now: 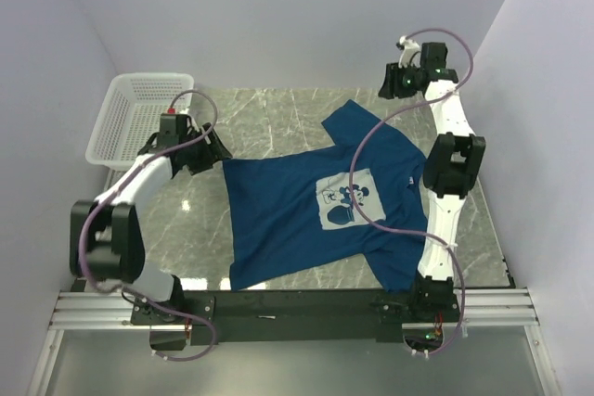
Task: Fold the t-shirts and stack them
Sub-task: Flatten the tshirt out
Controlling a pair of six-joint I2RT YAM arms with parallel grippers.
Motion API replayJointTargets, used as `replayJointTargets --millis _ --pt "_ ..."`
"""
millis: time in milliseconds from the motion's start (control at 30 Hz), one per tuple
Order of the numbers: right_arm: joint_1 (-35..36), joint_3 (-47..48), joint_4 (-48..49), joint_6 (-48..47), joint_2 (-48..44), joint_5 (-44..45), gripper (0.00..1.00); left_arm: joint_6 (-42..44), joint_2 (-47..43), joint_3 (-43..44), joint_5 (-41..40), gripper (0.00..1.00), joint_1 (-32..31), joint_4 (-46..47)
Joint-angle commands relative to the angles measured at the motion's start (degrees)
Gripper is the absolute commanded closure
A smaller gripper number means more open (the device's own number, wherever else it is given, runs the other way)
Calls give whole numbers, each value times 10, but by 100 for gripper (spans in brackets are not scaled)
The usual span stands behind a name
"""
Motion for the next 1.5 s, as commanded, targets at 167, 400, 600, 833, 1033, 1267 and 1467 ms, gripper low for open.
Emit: replayJointTargets --millis 167,400,600,833,1033,1267,1467 --pt "-9 15 -78 77 55 116 41 11 -188 -95 57 25 2 1" --pt "-12 14 -109 82 95 151 41 -9 -259 -158 73 24 4 -2" --pt "-19 -6 -128 66 101 150 44 -19 -295 -190 83 24 3 2" --pt "-22 -108 -112 37 36 126 89 -32 -322 -212 91 24 4 4" --pt "-41 -299 -51 1 -91 151 100 -44 -345 -230 106 25 4 9" --pt "-80 -498 -24 -64 -209 169 100 -57 -369 -255 129 25 4 19" --pt "-121 -486 -29 -78 -244 118 55 -69 -353 -264 144 25 4 45"
